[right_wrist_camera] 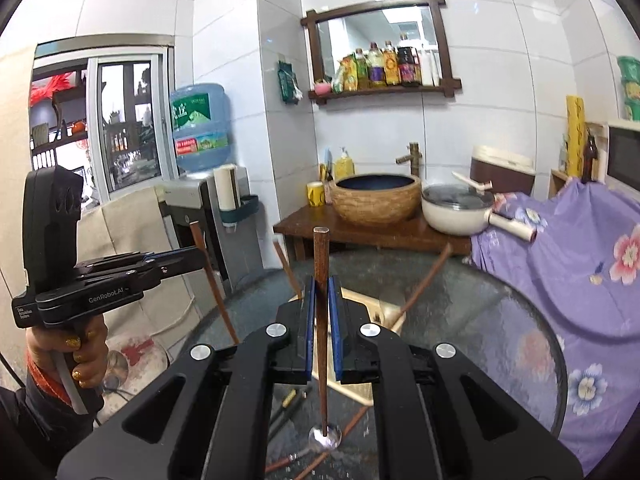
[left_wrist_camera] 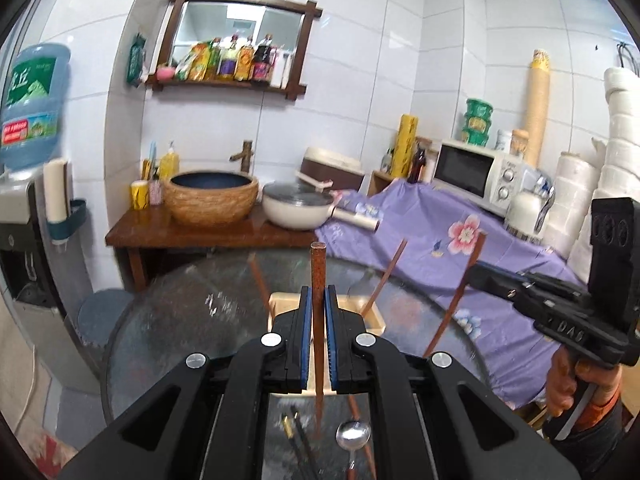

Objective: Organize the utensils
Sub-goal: 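Lower both chopsticks into the holder and open both tools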

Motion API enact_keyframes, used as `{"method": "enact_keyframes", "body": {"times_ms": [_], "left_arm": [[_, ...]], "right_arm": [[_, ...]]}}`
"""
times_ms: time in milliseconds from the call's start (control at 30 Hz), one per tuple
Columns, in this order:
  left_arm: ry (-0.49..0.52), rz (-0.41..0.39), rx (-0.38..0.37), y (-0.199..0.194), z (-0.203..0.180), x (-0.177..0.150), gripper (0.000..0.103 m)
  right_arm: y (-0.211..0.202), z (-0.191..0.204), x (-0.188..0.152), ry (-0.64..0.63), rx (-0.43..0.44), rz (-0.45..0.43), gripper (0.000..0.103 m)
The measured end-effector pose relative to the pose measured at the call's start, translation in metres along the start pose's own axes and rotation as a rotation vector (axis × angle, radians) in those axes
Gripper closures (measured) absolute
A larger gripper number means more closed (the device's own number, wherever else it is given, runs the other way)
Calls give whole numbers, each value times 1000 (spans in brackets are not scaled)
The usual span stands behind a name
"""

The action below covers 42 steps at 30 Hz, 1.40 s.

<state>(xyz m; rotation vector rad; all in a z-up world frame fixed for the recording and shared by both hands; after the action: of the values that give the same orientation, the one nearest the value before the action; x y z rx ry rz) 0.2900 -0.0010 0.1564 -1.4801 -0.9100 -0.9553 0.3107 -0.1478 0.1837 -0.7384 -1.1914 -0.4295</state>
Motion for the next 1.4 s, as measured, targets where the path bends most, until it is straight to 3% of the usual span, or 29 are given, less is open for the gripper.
{"method": "enact_keyframes", "body": {"times_ms": [233, 333, 433, 667, 867, 1067, 1400], "left_arm": [[-17, -66, -13, 6, -11, 66, 96], [-23, -112, 41, 17, -12, 94, 96], [-42, -108, 66, 36, -11, 102, 96], [-71, -26, 101, 87, -3, 71, 96], [-66, 44, 108, 113, -2, 30, 96], [-62, 106, 109, 130, -3, -4, 97], [-52, 153, 123, 142, -1, -26, 98]], "right_arm": [[2, 2, 77, -40, -26, -100, 96], [5, -4, 103, -52, -63, -141, 96], [15, -12, 112, -68, -105, -154, 96], [50, -36, 79, -52, -173, -136, 95], [79, -57, 37, 31, -166, -71, 95], [93, -66, 11, 67, -164, -34, 95], [100, -79, -9, 108, -183, -1, 95]]}}
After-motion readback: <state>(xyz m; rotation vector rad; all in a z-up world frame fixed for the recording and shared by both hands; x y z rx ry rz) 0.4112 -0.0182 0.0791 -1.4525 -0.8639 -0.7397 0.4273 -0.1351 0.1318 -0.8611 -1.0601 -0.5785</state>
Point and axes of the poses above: each gripper's, at about its wrist camera, not at the fingertips, and y roughly the way its jaws point, z to its left, x to its top, the point moved 8 cm from there along y, roughly the way its jaws point, and after that the axes turned 12 degrees about x, right-handed, at the moved point
